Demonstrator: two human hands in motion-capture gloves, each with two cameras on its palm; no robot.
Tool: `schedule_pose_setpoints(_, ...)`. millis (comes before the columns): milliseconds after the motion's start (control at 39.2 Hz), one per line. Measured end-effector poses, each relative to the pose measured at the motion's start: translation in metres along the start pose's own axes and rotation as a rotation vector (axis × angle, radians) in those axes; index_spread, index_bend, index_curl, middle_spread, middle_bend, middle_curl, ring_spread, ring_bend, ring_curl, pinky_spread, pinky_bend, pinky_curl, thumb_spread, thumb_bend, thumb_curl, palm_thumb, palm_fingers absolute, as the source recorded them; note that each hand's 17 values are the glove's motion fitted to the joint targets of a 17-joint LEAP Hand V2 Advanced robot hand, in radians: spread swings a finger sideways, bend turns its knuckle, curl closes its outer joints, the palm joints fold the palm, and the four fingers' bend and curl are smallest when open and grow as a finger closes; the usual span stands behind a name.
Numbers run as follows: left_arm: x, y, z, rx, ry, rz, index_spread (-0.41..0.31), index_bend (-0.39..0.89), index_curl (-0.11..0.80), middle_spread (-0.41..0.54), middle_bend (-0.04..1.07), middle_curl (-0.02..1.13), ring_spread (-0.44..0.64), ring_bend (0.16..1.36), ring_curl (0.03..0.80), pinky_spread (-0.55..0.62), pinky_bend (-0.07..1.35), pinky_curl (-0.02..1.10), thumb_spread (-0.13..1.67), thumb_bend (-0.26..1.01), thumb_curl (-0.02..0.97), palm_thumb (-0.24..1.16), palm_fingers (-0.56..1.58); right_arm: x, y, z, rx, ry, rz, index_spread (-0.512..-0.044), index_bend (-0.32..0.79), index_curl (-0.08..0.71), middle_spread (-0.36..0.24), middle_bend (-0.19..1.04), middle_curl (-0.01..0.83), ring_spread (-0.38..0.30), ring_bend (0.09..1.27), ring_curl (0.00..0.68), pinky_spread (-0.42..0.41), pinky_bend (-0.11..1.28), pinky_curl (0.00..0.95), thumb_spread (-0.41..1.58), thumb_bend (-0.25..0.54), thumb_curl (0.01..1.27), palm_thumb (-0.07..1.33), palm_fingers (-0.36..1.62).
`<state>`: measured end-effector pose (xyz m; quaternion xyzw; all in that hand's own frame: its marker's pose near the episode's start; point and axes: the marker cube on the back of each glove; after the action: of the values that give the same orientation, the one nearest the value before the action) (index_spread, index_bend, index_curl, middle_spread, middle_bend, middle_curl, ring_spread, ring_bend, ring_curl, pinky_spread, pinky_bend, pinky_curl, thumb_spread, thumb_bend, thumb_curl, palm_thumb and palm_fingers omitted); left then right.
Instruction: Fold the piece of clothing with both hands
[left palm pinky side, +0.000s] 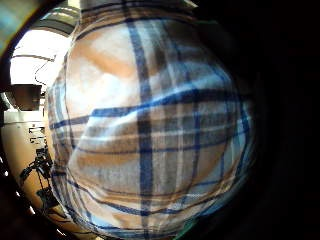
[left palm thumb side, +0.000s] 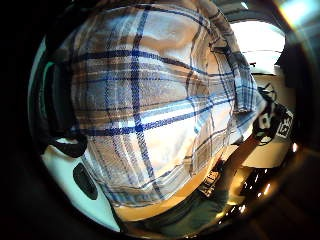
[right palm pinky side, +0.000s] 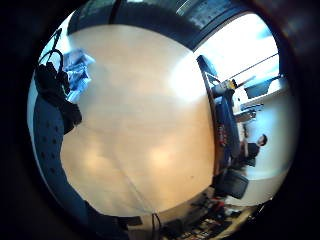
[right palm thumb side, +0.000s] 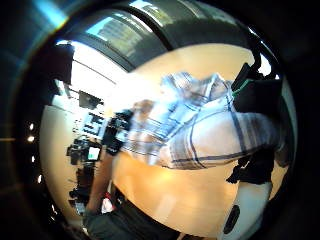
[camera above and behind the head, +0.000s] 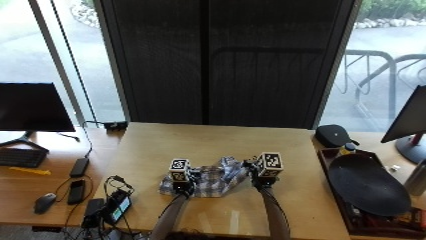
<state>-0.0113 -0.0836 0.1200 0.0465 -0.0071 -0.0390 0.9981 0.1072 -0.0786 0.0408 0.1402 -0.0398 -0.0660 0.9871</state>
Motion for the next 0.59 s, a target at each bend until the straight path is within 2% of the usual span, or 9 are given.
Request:
schedule_pose_setpoints(51, 0.001, 0.002, 0.0, -0.015, 0.008, 0.002, -0.128, 0.21, 0.456, 0.027, 0.15, 0.34, 0.25, 0.38, 0.339, 0.3, 0.38, 0.41, 1.63, 0.08, 0.279, 0.72, 0.38, -0.011, 0.002, -0.006, -0.029, -0.074, 0.001, -0.324, 0.12, 0.326, -0.205, 0.18, 0.328, -0.25, 0.54, 0.422, -0.272, 0.66, 0.372, 0.94, -0.011, 0.61, 1.12, 1.1)
schedule_pose_setpoints(204, 0.011, 0.021, -0.003, -0.154, 0.13, 0.019, -0.128, 0.2, 0.464, 0.03, 0.16, 0.34, 0.26, 0.37, 0.336, 0.31, 0.37, 0.41, 1.63, 0.1, 0.277, 0.7, 0.38, -0.052, -0.021, -0.038, 0.075, -0.268, -0.005, -0.321, 0.14, 0.331, -0.208, 0.17, 0.344, -0.244, 0.5, 0.42, -0.276, 0.64, 0.367, 0.86, -0.015, 0.64, 1.12, 1.09)
schedule_pose_setpoints(306, 0.006, 0.013, -0.001, -0.103, 0.141, 0.015, -0.128, 0.2, 0.468, 0.031, 0.16, 0.34, 0.26, 0.36, 0.336, 0.31, 0.37, 0.41, 1.63, 0.12, 0.275, 0.69, 0.38, -0.083, -0.038, -0.05, 0.118, -0.381, -0.05, -0.321, 0.15, 0.338, -0.209, 0.17, 0.351, -0.244, 0.48, 0.42, -0.277, 0.61, 0.362, 0.83, -0.013, 0.65, 1.14, 1.1)
schedule_pose_setpoints(358, 0.006, 0.01, -0.001, -0.072, 0.194, 0.027, -0.128, 0.2, 0.47, 0.031, 0.16, 0.34, 0.26, 0.36, 0.335, 0.32, 0.37, 0.41, 1.62, 0.12, 0.273, 0.69, 0.38, -0.099, -0.046, -0.053, 0.132, -0.436, -0.079, -0.321, 0.16, 0.347, -0.209, 0.17, 0.352, -0.244, 0.46, 0.417, -0.278, 0.6, 0.361, 0.81, -0.016, 0.66, 1.14, 1.11)
schedule_pose_setpoints(434, 0.003, 0.007, -0.005, -0.025, 0.354, 0.041, -0.128, 0.2, 0.473, 0.032, 0.16, 0.33, 0.26, 0.36, 0.334, 0.32, 0.37, 0.41, 1.62, 0.13, 0.273, 0.68, 0.38, -0.124, -0.058, -0.055, 0.135, -0.507, -0.124, -0.321, 0.18, 0.361, -0.215, 0.16, 0.354, -0.243, 0.43, 0.414, -0.285, 0.58, 0.357, 0.79, -0.017, 0.66, 1.14, 1.11)
schedule_pose_setpoints(536, -0.006, -0.003, -0.016, 0.102, 0.629, 0.07, -0.121, 0.17, 0.463, 0.014, 0.2, 0.35, 0.25, 0.38, 0.336, 0.32, 0.34, 0.41, 1.59, 0.13, 0.28, 0.67, 0.42, -0.156, -0.072, -0.054, 0.125, -0.558, -0.177, -0.322, 0.18, 0.375, -0.217, 0.15, 0.354, -0.249, 0.41, 0.412, -0.29, 0.57, 0.356, 0.77, -0.021, 0.67, 1.13, 1.12)
schedule_pose_setpoints(562, -0.008, -0.003, -0.022, 0.123, 0.701, 0.074, -0.122, 0.18, 0.465, 0.017, 0.18, 0.34, 0.26, 0.35, 0.327, 0.32, 0.35, 0.41, 1.59, 0.13, 0.281, 0.66, 0.4, -0.163, -0.075, -0.054, 0.122, -0.557, -0.189, -0.322, 0.18, 0.376, -0.218, 0.15, 0.353, -0.25, 0.41, 0.412, -0.291, 0.57, 0.356, 0.77, -0.021, 0.67, 1.13, 1.12)
schedule_pose_setpoints(587, -0.011, -0.002, -0.029, 0.145, 0.784, 0.078, -0.116, 0.15, 0.457, 0.006, 0.2, 0.35, 0.25, 0.39, 0.342, 0.31, 0.34, 0.41, 1.58, 0.13, 0.283, 0.66, 0.44, -0.171, -0.078, -0.053, 0.121, -0.549, -0.205, -0.319, 0.18, 0.38, -0.218, 0.16, 0.355, -0.251, 0.4, 0.412, -0.292, 0.56, 0.353, 0.76, -0.023, 0.67, 1.13, 1.13)
